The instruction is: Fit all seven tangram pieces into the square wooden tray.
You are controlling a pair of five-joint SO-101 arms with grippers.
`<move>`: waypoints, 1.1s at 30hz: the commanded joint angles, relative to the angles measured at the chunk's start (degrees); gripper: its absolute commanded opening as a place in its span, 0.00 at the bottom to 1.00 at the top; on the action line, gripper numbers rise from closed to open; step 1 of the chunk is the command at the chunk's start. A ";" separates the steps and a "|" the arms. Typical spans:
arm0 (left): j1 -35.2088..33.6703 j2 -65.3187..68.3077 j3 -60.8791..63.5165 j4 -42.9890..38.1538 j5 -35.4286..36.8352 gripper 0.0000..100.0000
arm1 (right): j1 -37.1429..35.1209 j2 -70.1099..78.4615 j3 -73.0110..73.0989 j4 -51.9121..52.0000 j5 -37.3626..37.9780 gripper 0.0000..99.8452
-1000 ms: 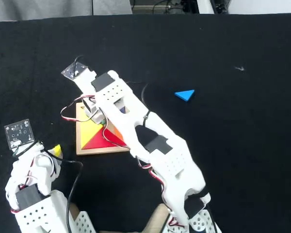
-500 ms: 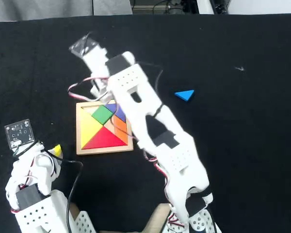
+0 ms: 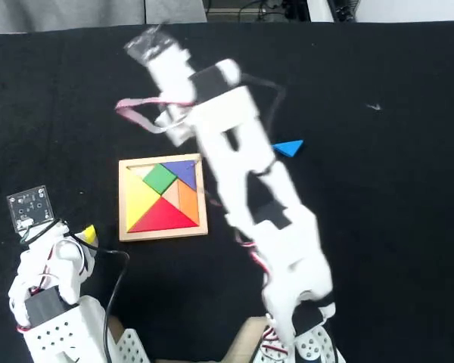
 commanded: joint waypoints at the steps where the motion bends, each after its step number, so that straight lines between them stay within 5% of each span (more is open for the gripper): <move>1: 1.89 -0.53 -1.10 -0.35 -0.35 0.27 | 6.86 -9.80 -3.21 2.29 0.53 0.01; 13: 2.95 -0.53 -0.40 -1.76 -0.18 0.27 | 19.34 -36.26 37.85 -4.84 0.26 0.01; 23: 2.95 -0.53 0.04 -1.85 -0.09 0.27 | 19.25 -55.69 98.68 -46.68 0.00 0.01; 33: 2.95 -0.53 0.04 -1.85 -0.18 0.27 | 19.60 -51.65 111.78 -65.05 -5.45 0.01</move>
